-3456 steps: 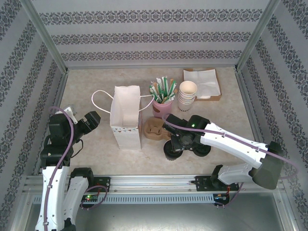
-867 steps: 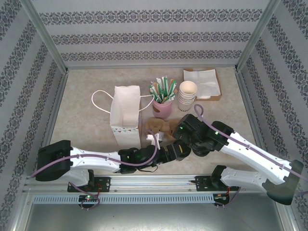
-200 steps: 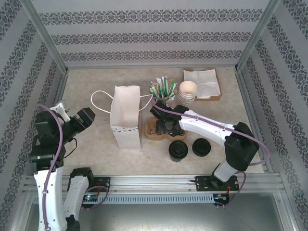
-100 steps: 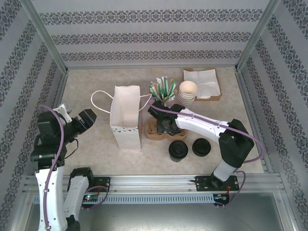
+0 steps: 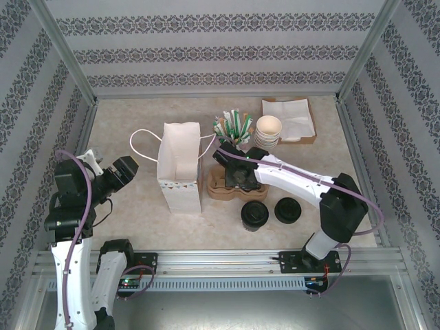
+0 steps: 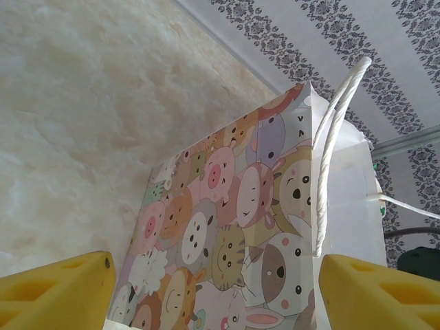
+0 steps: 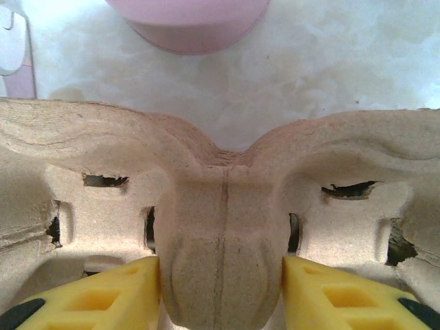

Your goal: Pack the takeout coffee

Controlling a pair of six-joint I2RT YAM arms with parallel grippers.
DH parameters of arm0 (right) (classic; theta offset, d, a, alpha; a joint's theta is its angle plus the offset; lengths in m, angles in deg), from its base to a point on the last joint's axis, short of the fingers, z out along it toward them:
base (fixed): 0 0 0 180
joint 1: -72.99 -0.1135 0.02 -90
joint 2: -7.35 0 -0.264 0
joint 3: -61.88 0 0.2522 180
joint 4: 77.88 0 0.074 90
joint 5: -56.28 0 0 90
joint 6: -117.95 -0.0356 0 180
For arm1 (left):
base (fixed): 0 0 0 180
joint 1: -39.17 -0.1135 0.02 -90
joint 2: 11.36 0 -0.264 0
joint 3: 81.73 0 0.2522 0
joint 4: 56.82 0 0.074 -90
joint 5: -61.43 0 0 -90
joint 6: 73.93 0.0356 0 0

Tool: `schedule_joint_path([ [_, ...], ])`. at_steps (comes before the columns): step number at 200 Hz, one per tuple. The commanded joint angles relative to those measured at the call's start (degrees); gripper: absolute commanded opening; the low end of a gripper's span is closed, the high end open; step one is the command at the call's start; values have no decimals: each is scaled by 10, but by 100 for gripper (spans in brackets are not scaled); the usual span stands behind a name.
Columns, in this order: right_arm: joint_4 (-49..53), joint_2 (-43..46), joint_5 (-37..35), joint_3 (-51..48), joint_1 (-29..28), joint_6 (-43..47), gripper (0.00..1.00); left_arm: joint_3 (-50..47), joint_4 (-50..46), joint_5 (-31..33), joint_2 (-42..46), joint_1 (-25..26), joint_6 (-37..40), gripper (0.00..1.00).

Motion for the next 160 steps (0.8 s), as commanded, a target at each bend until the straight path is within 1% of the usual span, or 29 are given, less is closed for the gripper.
schedule_joint_path([
  [1,15,22,-13,16,-5,9,48,-3,22,-11,5,-5,-8,79],
  [59,3,70,-29,-6,-6,-1,46,10,28,-5,0,-6,-1,79],
  [136,-8,181,-45,-53,9,6,44,52,42,-2,-9,-6,10,79],
  [160,-19,226,-53,-66,15,36,44,60,66,-27,-11,-5,-1,79],
])
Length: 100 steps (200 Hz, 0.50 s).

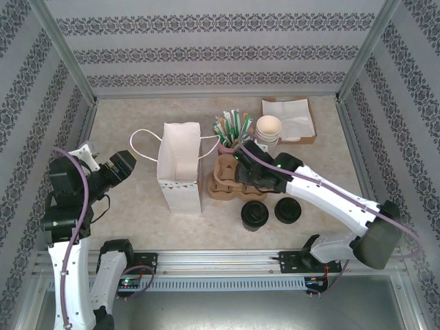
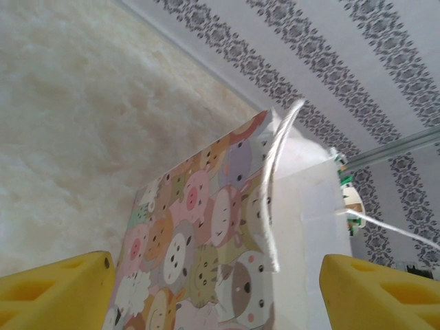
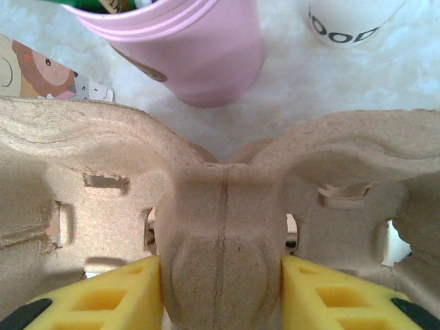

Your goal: Pack the takeout coffee

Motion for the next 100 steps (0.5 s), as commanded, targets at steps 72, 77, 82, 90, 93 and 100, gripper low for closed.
schedule_joint_path([
  [72,-62,183,-67,-15,11,252,42,77,46,-1,-29,-5,20,80],
  [77,-64,191,-67,-11,11,270,42,85,43,4,-33,-6,23,81],
  [82,-64,196,-67,-6,11,287,43,90,41,9,-37,-5,27,81],
  [90,-61,203,-65,4,11,318,43,98,40,14,-42,-5,32,81],
  [93,-60,206,-63,9,11,332,43,101,40,16,-45,-5,33,81],
  [100,-54,208,-61,22,11,363,43,107,40,19,-50,-5,36,81],
])
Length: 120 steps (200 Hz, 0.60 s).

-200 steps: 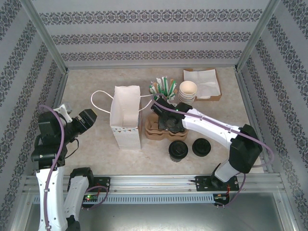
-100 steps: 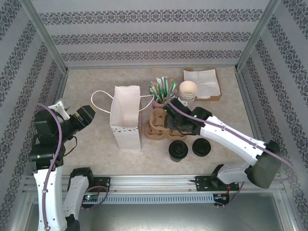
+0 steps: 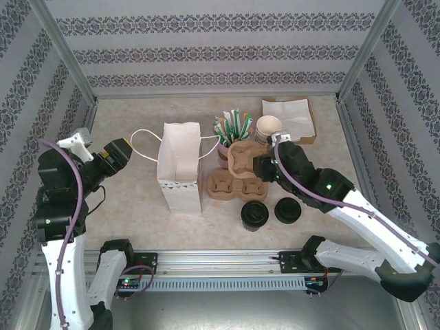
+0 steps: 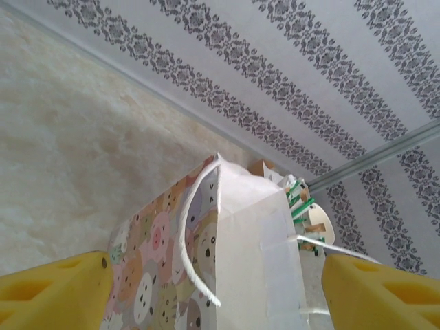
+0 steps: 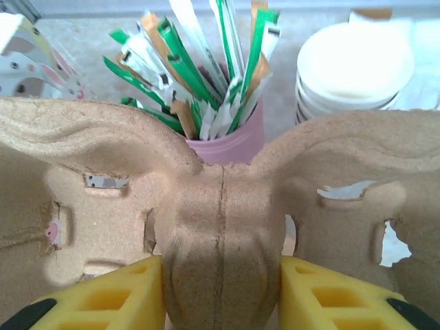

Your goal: Pack the takeout coffee

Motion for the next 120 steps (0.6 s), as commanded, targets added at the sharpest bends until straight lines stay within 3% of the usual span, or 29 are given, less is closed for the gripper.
schedule_joint_path([
  [1,-8,14,-13,34,5,135,43,31,12,23,-14,-5,29,81],
  [47,-10,3,34,136,5,311,44,74,12,-23,-88,-5,25,81],
  [68,-18,-21,90,188,3,376,42,91,7,-35,-118,-5,31,81],
  [101,-12,-93,149,289,-13,430,42,101,-22,-17,-137,-5,54,81],
  [120,-3,-143,185,345,-28,451,41,83,-23,-43,-139,-6,51,81],
])
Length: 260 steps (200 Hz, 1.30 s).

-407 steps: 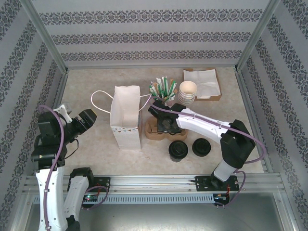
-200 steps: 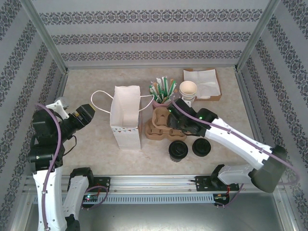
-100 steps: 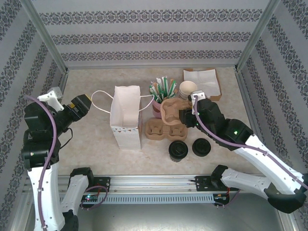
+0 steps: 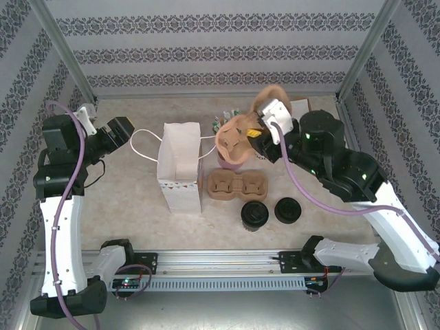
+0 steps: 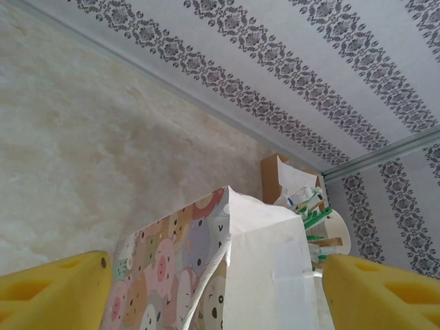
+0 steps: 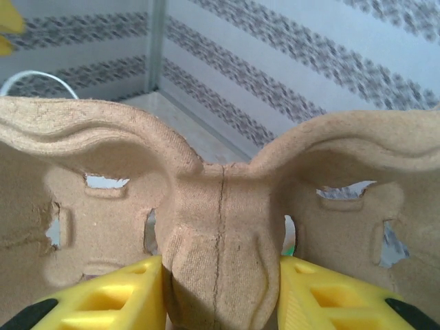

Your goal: Pack the takeout coffee

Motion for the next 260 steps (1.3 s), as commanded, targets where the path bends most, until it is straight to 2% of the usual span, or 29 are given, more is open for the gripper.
schedule_joint_path([
  [1,-1,-52,71,58,-18,64,41,-1,-17,-27,7,-6,21,81],
  [42,25,-160,136,159,-59,142,39,-39,-19,-58,18,-6,23,80],
  [70,48,-227,191,211,-64,144,39,-43,-17,-87,22,-5,14,78],
  [87,75,-265,201,246,-66,144,39,-41,-24,-70,32,-4,24,78],
  [122,152,-351,191,328,-67,153,39,-50,-47,-25,39,-4,46,77],
  [176,281,-456,167,448,-67,163,39,-55,-35,-41,29,-1,43,70],
  [260,313,-498,146,479,-67,196,39,-65,-45,-91,11,11,50,57],
])
